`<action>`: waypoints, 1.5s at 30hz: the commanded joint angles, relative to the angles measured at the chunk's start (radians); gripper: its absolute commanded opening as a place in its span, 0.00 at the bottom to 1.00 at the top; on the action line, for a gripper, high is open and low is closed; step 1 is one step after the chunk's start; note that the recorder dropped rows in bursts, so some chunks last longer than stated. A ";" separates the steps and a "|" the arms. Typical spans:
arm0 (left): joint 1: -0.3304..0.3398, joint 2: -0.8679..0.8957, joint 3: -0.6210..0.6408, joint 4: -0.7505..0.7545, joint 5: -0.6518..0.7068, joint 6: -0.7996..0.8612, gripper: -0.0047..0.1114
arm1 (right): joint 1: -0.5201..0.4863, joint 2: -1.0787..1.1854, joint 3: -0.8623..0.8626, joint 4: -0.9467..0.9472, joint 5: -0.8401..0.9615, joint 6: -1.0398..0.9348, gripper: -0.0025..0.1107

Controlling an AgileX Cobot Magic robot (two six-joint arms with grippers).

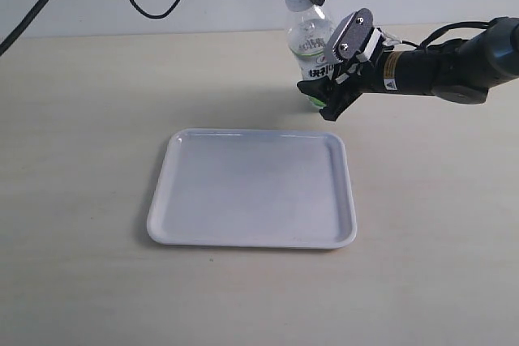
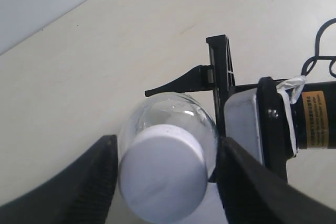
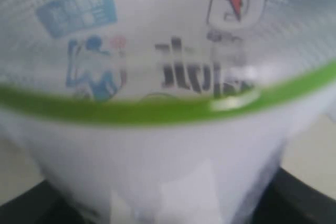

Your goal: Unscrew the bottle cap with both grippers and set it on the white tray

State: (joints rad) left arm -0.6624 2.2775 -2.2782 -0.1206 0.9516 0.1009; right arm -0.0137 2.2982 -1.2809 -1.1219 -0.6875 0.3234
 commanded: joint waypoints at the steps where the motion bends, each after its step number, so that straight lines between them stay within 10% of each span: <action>1: 0.004 -0.019 -0.005 -0.014 0.000 -0.006 0.51 | 0.002 0.007 0.007 -0.037 0.028 -0.006 0.02; 22: 0.013 -0.019 -0.005 -0.014 0.012 -0.008 0.38 | 0.002 0.007 0.007 -0.037 0.028 -0.006 0.02; 28: 0.018 -0.019 -0.005 -0.014 0.021 -0.061 0.04 | 0.002 0.007 0.007 -0.037 0.028 -0.006 0.02; 45: 0.024 -0.025 -0.005 -0.014 0.054 -0.342 0.04 | 0.002 0.007 0.007 -0.003 0.028 -0.006 0.02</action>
State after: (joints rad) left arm -0.6443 2.2693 -2.2782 -0.1293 0.9923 -0.2796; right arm -0.0137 2.2982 -1.2809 -1.1174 -0.6912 0.3121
